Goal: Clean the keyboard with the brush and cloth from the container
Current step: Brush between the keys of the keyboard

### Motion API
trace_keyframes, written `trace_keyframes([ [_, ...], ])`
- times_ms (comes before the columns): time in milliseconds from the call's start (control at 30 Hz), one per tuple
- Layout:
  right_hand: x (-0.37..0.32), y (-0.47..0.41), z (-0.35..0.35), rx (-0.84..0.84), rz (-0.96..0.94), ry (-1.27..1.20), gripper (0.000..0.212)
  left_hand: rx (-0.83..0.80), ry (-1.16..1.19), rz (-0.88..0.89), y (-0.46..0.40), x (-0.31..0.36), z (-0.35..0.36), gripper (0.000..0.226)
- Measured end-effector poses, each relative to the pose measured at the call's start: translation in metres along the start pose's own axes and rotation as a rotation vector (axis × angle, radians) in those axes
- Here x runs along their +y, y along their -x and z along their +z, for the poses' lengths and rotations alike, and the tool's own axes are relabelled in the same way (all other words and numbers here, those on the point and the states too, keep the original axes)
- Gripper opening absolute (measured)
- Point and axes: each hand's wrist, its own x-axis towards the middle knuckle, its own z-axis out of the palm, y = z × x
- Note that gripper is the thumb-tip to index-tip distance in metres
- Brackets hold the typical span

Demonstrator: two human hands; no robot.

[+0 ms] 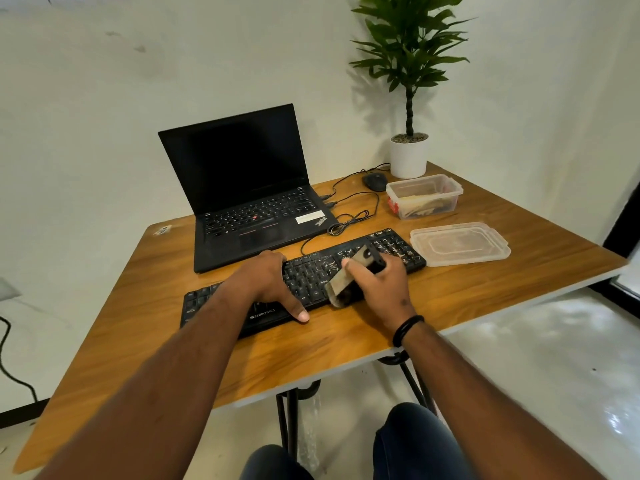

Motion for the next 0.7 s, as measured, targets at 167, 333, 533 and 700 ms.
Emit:
trace_keyframes([
  [167,0.004,-0.004,0.001,0.231,-0.003,0.034,0.014,0.006,0.015,0.0,0.0,0.0,0.0,0.127],
  [333,0.001,-0.012,-0.012,0.06,0.004,0.069,0.014,0.002,0.026,-0.003,0.0,0.0,0.001,0.127],
  [533,-0.022,-0.019,-0.001,-0.192,-0.045,0.329,0.02,-0.001,0.014,-0.015,-0.001,0.001,0.0,0.127],
  [700,-0.03,-0.027,0.008,-0.179,-0.075,0.439,0.027,0.019,0.025,-0.007,-0.001,0.001,0.001,0.12],
])
